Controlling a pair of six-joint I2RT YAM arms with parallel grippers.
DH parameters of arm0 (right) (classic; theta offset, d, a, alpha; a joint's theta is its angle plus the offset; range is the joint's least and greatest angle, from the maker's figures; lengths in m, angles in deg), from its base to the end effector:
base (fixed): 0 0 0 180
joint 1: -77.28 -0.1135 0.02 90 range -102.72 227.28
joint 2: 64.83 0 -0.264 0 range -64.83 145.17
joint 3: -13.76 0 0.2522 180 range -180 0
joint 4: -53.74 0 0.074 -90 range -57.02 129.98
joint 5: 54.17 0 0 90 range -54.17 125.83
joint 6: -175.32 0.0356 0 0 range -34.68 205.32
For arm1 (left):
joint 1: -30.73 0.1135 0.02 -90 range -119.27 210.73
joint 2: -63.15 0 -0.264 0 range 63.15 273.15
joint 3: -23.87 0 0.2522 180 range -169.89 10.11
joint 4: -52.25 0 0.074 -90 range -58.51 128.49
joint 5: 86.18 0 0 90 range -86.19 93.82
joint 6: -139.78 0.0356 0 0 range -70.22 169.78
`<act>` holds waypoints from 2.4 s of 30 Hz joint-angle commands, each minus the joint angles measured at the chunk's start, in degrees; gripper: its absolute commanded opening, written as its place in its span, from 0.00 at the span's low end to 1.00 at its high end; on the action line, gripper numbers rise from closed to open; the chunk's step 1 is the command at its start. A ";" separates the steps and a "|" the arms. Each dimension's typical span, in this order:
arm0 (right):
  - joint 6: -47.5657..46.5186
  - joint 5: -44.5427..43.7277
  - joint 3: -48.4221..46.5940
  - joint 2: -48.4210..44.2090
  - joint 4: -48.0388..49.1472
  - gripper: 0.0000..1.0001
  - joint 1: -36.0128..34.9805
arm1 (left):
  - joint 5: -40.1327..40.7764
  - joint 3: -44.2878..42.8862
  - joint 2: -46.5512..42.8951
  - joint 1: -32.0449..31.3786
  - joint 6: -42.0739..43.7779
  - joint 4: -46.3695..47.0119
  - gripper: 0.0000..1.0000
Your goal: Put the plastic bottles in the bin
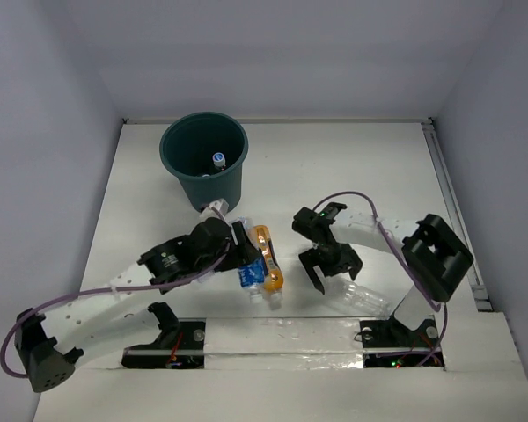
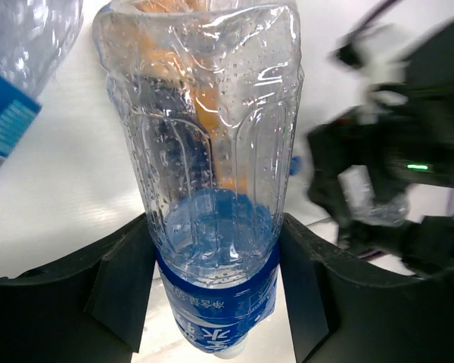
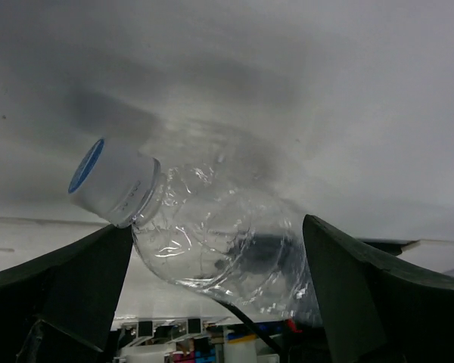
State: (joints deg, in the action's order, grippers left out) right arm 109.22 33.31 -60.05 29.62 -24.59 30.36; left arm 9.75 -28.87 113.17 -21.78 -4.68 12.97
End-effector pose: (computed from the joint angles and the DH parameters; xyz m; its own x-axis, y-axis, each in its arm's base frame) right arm 0.1783 0.1884 0.1796 -0.9143 -0.3852 0.1250 -0.3981 0.9116 -0.1029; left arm 0.1187 -0.1487 0.2626 -0.8118 -0.2714 -0.5170 0.1344 0.7747 -0.6178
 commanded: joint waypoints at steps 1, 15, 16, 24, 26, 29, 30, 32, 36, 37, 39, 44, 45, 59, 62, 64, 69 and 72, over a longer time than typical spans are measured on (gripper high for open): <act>-1.75 1.03 -0.24 2.22 4.10 0.97 -0.37 | 4.85 -11.51 -2.82 -0.22 2.77 -4.53 0.34; 4.21 -6.17 -9.10 -7.52 0.69 0.47 -0.37 | 19.22 -63.13 20.09 14.69 27.11 -5.52 0.36; 4.66 -6.26 -10.77 -9.01 -0.36 0.47 -0.37 | 18.68 -64.71 21.16 17.42 27.73 -4.99 0.36; 9.05 1.71 -27.12 -22.99 7.51 0.46 -0.37 | 25.34 -67.99 31.79 32.99 35.81 4.76 0.36; 11.51 3.22 -28.71 -24.84 13.93 0.46 -0.37 | 28.16 -64.23 32.77 33.53 37.57 7.75 0.37; 14.50 5.16 -32.14 -24.76 22.98 0.47 -0.37 | 31.94 -57.47 33.56 34.05 42.67 17.82 0.38; 14.94 5.51 -33.28 -24.24 25.09 0.47 -0.37 | 32.47 -55.87 33.48 34.05 43.72 19.87 0.38; 16.61 5.60 -36.97 -21.53 31.42 0.47 -0.37 | 33.79 -51.57 33.39 34.05 45.75 24.09 0.42; 17.76 2.80 -45.40 -13.53 38.99 0.48 -0.37 | 32.74 -44.61 31.55 33.44 46.37 29.03 0.71; 18.11 2.70 -47.59 -11.59 40.65 0.48 -0.37 | 32.04 -43.73 31.11 33.44 45.94 28.95 0.86; 18.64 0.61 -52.78 -6.86 42.86 0.48 -0.37 | 30.81 -42.76 29.01 33.44 42.25 26.49 0.97; 22.06 -2.57 -56.58 -0.25 52.87 0.48 0.94 | 23.69 -45.46 23.03 33.44 36.89 19.57 0.99; 23.20 -3.53 -56.23 0.46 54.45 0.48 1.65 | 21.77 -46.44 21.19 33.44 35.83 18.06 0.99; 26.63 -5.48 -78.56 26.39 53.05 0.55 2.88 | -5.58 -22.13 -2.46 33.44 25.89 -13.04 0.48; 28.39 -4.24 -76.36 27.18 54.29 0.58 2.88 | -5.67 -19.13 -5.81 33.44 26.33 -17.53 0.53; 28.13 -3.81 -74.08 26.58 54.03 0.69 2.88 | -8.98 -17.71 -6.08 33.44 27.03 -20.00 0.66; 24.36 -4.76 -70.73 21.48 53.68 0.98 2.88 | -11.91 -13.23 -2.84 32.92 29.40 -20.62 0.89; 19.70 -5.38 -71.70 17.27 50.52 1.00 2.88 | -10.86 -12.52 -0.29 31.86 31.16 -20.45 0.93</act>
State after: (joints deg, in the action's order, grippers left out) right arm 133.66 28.87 -130.32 56.07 24.56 33.38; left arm 0.31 -42.11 110.87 10.92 24.06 -7.05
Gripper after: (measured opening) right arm 0.994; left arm 0.921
